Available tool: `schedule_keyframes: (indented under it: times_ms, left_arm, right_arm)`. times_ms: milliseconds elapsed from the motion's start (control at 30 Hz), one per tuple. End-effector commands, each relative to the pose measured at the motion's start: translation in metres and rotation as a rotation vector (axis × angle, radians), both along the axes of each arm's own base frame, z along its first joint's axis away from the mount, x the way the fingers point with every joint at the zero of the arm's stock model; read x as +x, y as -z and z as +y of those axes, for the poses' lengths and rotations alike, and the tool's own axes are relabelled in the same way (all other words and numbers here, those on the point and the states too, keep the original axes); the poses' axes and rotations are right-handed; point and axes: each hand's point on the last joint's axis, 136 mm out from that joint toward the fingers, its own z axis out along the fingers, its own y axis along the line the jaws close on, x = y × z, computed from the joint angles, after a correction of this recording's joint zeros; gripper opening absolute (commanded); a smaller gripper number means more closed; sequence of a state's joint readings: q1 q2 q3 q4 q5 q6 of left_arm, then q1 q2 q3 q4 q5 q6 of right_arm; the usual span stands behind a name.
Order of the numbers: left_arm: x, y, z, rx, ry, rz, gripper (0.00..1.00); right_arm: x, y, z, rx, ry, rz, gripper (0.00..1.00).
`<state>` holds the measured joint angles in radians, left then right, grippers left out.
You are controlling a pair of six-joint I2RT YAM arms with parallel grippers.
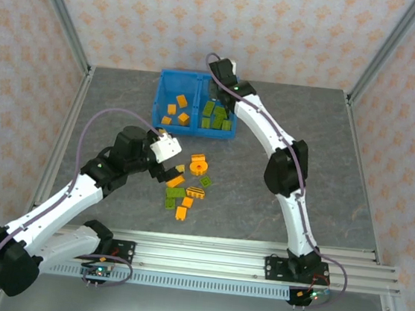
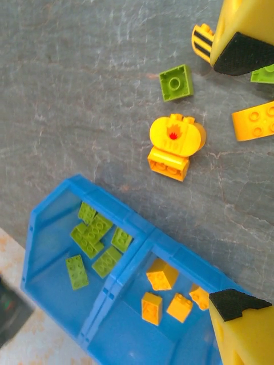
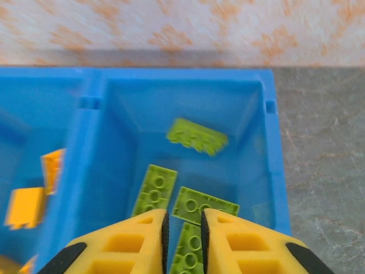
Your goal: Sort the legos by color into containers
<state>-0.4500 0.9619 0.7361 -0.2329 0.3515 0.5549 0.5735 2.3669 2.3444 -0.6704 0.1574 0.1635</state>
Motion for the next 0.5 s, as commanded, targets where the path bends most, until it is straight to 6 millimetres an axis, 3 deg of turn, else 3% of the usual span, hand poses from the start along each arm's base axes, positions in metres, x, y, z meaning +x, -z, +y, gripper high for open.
schedule_keyframes:
  times_ms: [0, 167, 300, 367, 467]
  left_arm:
    - [0.015, -0.024, 0.010, -0.050, -0.117, -0.058, 1.00]
    - [0.028, -0.029, 0.022, -0.088, -0.239, -0.021, 1.00]
    - [0.046, -0.044, 0.050, -0.165, -0.481, -0.002, 1.00]
    - [0.052, -0.052, 0.064, -0.178, -0.576, 0.012, 1.00]
    - [0.058, -0.060, 0.086, -0.181, -0.700, 0.040, 1.00]
  right_arm:
    - [-0.006, -0.014, -0.015, 0.000, 0.078, 0.014, 0.24]
    - [-0.022, -0.043, -0.014, 0.038, 0.022, -0.003, 0.26]
    - [-0.061, -0.066, -0.015, 0.067, -0.049, -0.014, 0.29]
    - [-0.087, -0.065, -0.014, 0.087, -0.084, -0.007, 0.31]
    - [-0.129, -0.039, -0.012, 0.113, -0.107, 0.078, 0.36]
